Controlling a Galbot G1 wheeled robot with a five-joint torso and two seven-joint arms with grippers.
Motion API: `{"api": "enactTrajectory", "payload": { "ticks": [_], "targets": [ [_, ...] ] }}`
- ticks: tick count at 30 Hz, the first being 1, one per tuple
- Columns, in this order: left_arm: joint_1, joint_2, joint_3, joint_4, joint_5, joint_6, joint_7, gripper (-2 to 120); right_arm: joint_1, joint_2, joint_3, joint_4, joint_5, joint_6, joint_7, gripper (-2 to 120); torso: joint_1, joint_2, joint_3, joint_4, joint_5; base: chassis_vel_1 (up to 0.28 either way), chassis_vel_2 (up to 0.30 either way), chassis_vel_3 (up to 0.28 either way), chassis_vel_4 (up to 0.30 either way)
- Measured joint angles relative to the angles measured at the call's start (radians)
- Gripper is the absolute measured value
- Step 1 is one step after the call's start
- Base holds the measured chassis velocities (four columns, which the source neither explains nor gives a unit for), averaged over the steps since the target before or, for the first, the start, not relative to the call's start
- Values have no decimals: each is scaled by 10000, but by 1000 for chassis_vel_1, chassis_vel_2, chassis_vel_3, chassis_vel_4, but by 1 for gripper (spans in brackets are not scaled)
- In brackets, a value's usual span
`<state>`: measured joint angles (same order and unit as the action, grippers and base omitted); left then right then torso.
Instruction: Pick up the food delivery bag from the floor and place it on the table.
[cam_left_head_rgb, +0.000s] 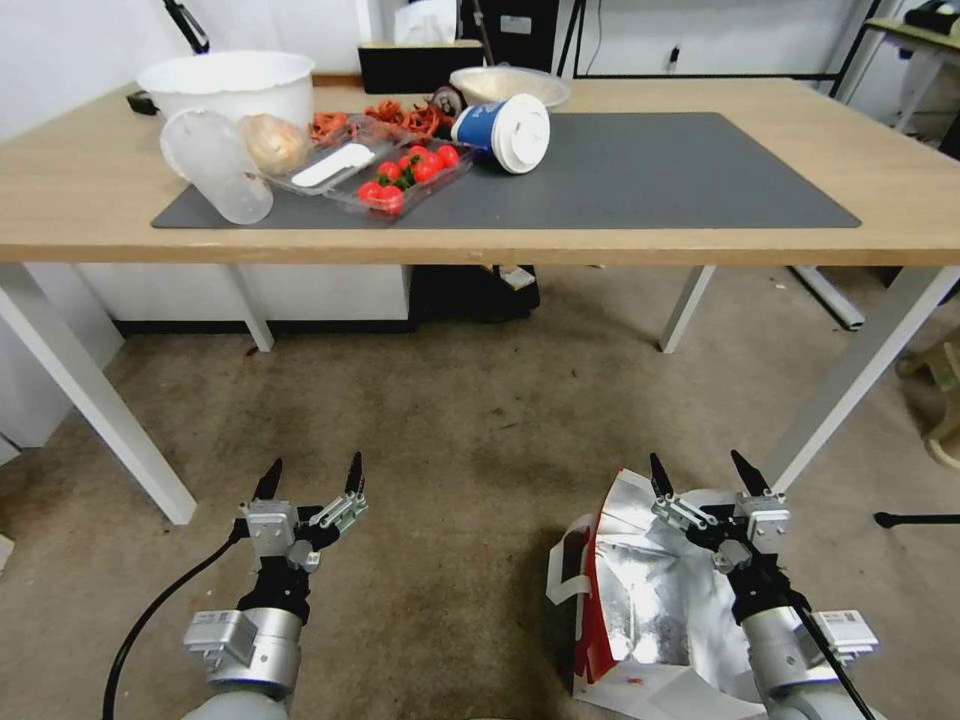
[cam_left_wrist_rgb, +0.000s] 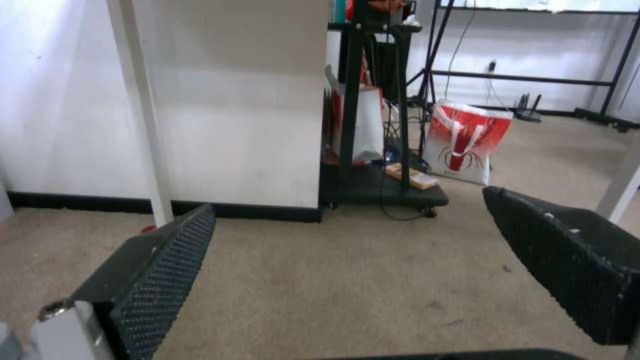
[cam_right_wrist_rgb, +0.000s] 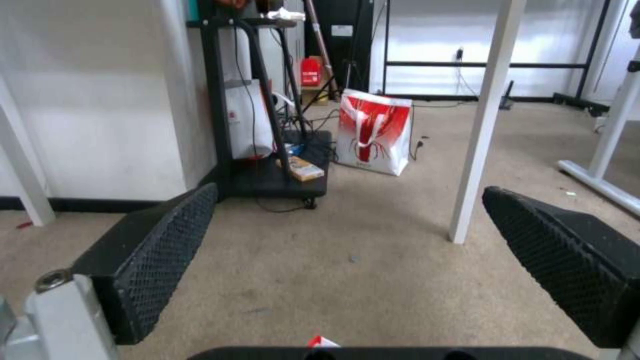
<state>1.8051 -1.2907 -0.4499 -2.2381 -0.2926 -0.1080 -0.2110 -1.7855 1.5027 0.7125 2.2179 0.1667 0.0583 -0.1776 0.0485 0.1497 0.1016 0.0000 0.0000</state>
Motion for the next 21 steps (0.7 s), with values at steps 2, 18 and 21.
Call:
{"api": "enactTrajectory", "payload": {
  "ticks": [2, 18, 21],
  "targets": [
    [-2, -1, -4, 0, 7, 0, -2, 100, 1, -12, 0, -28, 0, 0, 1, 100, -20, -106, -87, 0, 1, 0, 0, 0, 0],
    [-1, -11, -22, 2, -2, -57, -59, 100, -64, -23, 23, -17, -28, 0, 13, 100, -91, -738, -648, 0, 1, 0, 0, 0, 0],
    [-5, -4, -16, 2, -16, -58, -70, 100, -72, -18, 33, -13, -31, 0, 13, 100, -104, -828, -727, 0, 1, 0, 0, 0, 0]
  ]
}}
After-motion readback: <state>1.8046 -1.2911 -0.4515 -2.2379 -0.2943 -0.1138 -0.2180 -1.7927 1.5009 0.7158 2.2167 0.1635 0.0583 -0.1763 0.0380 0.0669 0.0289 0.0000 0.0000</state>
